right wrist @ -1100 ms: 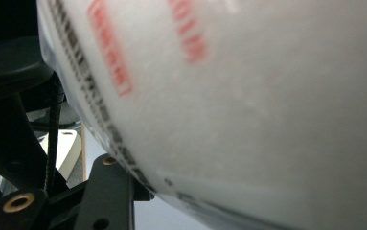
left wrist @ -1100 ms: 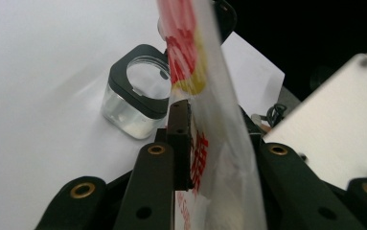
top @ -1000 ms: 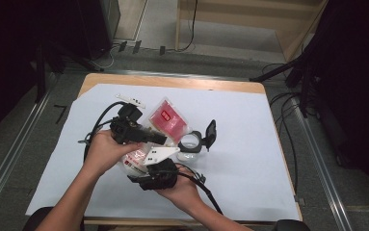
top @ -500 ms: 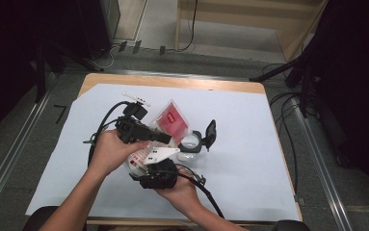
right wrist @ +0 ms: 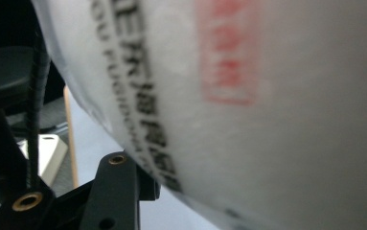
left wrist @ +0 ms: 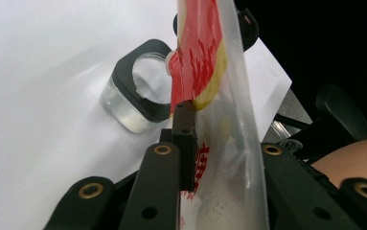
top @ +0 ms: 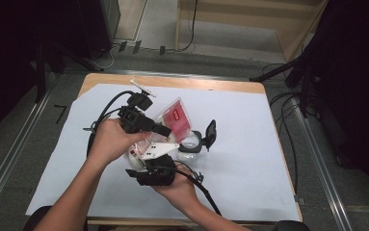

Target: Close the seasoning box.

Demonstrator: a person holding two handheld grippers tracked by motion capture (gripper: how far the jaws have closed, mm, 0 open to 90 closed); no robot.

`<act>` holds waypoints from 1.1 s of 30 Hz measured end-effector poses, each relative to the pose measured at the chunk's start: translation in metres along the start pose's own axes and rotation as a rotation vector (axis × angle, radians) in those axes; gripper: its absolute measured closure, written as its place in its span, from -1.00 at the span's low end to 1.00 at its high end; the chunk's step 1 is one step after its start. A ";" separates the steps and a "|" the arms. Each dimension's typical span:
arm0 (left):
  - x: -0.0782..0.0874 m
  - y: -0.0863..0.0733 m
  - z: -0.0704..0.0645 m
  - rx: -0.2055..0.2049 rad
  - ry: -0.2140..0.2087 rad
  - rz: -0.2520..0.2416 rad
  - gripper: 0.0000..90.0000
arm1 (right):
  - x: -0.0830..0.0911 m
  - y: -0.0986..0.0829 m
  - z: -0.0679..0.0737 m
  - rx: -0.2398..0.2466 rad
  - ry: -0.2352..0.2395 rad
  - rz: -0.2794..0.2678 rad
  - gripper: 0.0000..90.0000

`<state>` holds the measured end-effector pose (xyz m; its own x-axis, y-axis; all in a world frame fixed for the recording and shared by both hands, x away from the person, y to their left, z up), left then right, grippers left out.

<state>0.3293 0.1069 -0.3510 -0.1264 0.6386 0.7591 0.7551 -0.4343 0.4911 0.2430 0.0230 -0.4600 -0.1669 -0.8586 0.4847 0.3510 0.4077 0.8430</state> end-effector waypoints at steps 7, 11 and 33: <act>-0.004 -0.001 0.002 -0.002 -0.019 -0.003 0.74 | 0.000 -0.003 0.003 0.067 -0.021 0.027 0.34; -0.007 -0.002 0.005 0.013 -0.033 -0.001 0.69 | -0.001 -0.005 0.002 0.046 -0.005 0.029 0.35; -0.008 -0.008 0.009 0.051 -0.052 -0.014 0.63 | 0.001 -0.008 -0.002 -0.063 0.050 -0.006 0.34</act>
<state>0.3295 0.1109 -0.3647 -0.1045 0.6771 0.7284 0.7852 -0.3933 0.4783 0.2420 0.0187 -0.4665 -0.1236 -0.8761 0.4661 0.4072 0.3835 0.8289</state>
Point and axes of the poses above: each handheld gripper's, and its own axes: x roughly backward along the jaws, y roughly out of its top, z roughly to its left, the point moved 2 cm from there along -x, roughly forward along the jaws, and after that the axes turned 5 degrees about y, right-handed, at the moved point
